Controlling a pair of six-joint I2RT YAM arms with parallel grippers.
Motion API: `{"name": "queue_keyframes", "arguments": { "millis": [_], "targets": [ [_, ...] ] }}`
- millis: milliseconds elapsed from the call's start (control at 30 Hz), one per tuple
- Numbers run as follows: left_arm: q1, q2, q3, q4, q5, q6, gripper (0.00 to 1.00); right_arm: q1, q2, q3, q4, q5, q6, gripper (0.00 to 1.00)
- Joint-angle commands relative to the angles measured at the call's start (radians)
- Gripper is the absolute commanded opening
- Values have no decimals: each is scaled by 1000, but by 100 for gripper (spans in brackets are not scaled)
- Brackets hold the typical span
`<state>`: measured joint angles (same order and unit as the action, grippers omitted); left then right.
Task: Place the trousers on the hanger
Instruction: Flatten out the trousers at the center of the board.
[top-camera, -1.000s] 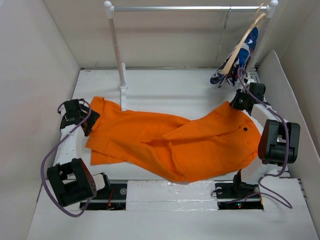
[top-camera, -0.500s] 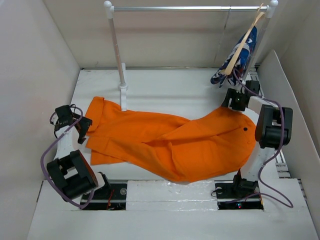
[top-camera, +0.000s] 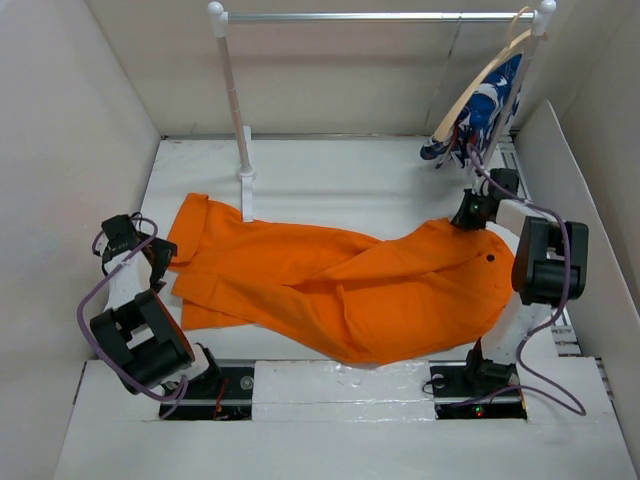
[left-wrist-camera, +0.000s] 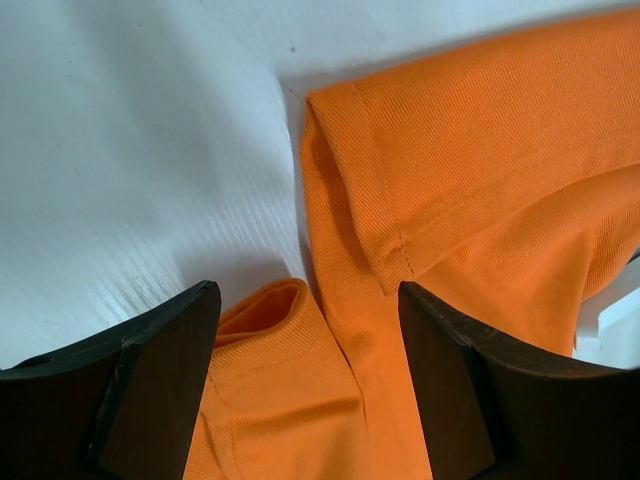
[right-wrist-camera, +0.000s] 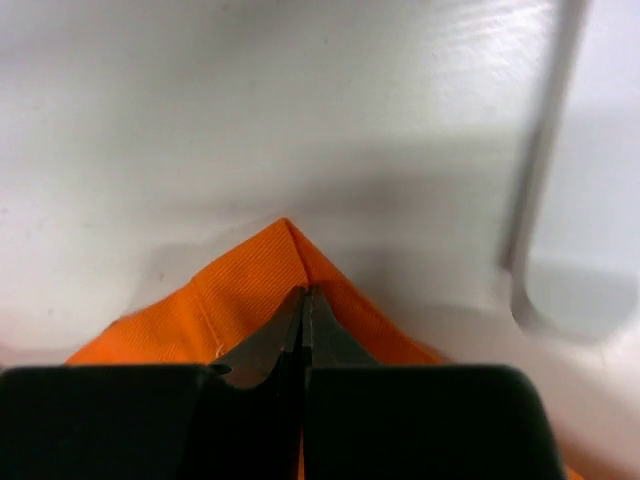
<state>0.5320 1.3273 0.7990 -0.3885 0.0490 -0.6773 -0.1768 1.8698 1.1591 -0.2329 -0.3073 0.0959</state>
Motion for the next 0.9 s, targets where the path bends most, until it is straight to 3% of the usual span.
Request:
{"name": "queue_keyframes", "arguments": {
  "millis": [0, 167, 267, 467, 567, 633, 700, 733, 867],
  "targets": [
    [2, -5, 2, 11, -12, 24, 68, -59, -153, -33, 73, -49, 44, 0],
    [2, 33, 9, 65, 0, 28, 69, -104, -375, -90, 115, -67, 103, 0],
    [2, 90, 43, 95, 57, 58, 68, -128, -425, -98, 122, -62, 125, 0],
    [-165, 151, 140, 53, -91, 157, 66, -115, -446, -82, 161, -53, 142, 0],
    [-214, 145, 155, 37, -162, 163, 68, -46, -345, -3, 25, -60, 23, 12],
    [-214, 144, 154, 49, -164, 168, 68, 23, -281, 14, 0, -43, -22, 28],
    [-214, 173, 176, 36, -169, 171, 67, 33, -258, -37, 27, -30, -19, 40],
    [-214, 190, 187, 25, -175, 170, 66, 33, -242, -61, 62, -27, -9, 52],
    [-214, 227, 203, -18, -175, 159, 64, 8, -149, -52, 100, -32, -13, 68]
  ]
}}
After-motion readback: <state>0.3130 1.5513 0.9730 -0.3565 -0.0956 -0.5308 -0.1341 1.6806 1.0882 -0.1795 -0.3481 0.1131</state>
